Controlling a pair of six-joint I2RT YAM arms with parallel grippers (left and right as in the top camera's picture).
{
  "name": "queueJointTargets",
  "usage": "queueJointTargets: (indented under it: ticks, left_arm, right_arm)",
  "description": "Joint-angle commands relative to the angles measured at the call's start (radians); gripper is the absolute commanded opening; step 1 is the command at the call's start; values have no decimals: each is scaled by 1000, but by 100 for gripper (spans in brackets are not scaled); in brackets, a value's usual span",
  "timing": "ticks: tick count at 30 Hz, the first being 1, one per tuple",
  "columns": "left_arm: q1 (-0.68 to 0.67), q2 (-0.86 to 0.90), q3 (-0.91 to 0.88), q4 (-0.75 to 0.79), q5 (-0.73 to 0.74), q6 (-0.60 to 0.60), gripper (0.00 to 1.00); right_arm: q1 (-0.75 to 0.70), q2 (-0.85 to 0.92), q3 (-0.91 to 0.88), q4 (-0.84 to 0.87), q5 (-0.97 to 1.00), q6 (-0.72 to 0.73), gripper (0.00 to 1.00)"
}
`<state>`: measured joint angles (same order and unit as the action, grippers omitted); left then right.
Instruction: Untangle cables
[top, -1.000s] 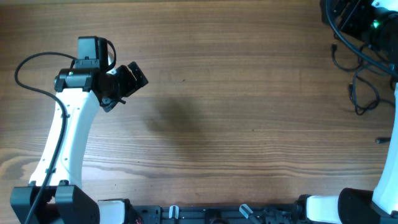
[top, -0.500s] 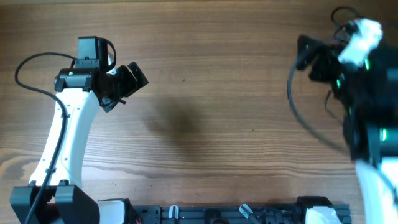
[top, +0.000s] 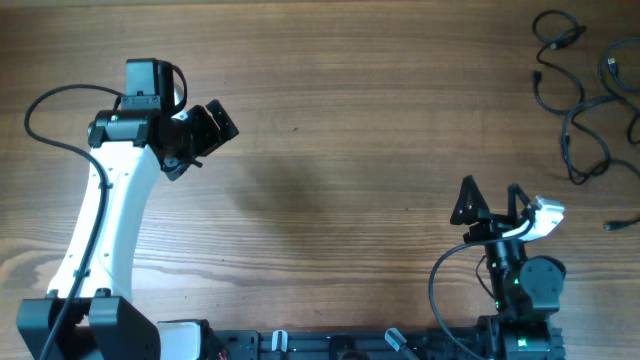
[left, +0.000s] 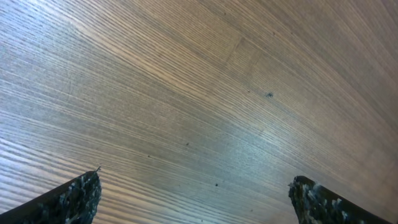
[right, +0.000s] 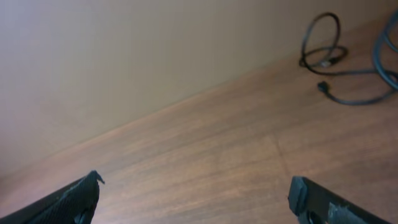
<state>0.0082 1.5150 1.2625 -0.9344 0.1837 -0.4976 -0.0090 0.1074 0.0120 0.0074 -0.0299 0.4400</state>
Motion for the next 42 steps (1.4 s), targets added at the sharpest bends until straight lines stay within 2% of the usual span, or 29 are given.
queueJointTargets:
  ticks: [1, 5, 8, 10, 31, 35, 38, 42]
  left_arm:
    - [-5, 6, -1, 3, 2, 19, 100]
    - [-5, 6, -1, 3, 2, 19, 100]
    - [-5, 6, -1, 3, 2, 19, 100]
    - [-5, 6, -1, 3, 2, 19, 100]
    - [-5, 6, -1, 0, -4, 22, 100]
    - [-7, -44, -6, 10, -130, 23, 100]
    - [-8, -209, -151, 232, -152, 50, 100]
    - [-3, -442, -398, 444, -156, 50, 100]
  right_arm:
    - [0, -76, -7, 1, 37, 5, 100]
    - [0, -105, -7, -2, 10, -128, 100]
    - [0, -105, -7, -5, -34, -330, 100]
    - [0, -105, -7, -5, -32, -400, 100]
    - [0, -104, -7, -5, -31, -385, 100]
    - [0, -104, -7, -5, -31, -385, 100]
    - [0, -104, -7, -5, -31, -385, 100]
    - [0, -104, -7, -5, -31, -385, 100]
